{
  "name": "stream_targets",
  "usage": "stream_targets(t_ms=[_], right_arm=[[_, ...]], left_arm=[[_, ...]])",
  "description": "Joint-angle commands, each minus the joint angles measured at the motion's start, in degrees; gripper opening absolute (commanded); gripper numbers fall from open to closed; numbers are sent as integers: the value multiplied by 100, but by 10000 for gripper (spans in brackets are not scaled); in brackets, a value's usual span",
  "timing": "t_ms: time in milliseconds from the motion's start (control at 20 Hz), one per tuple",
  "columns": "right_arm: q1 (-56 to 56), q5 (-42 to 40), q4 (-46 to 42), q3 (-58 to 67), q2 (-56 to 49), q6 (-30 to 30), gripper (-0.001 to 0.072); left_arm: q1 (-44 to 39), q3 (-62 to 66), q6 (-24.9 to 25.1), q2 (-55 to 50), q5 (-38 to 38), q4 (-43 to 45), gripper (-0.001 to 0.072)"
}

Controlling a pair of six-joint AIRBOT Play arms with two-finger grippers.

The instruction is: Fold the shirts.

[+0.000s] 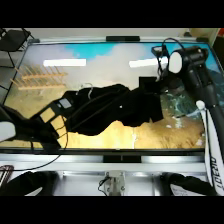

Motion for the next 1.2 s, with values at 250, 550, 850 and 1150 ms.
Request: stream_targets(t_ms=[250, 550, 850, 1150], right_arm=[[0, -201, 247, 17, 57, -278, 72], [4, -402, 573, 232, 227, -396, 72], [7, -699, 2249, 374, 535, -468, 72], [4, -570, 2905, 374, 688, -466, 72]], left_arm=[[-223, -579, 184, -579, 1156, -575, 42], [-251, -584, 83, -975, 1438, -588, 42], [-251, -579, -518, -1419, 2835, -992, 42], [-251, -579, -763, -1923, 4122, -1191, 43]])
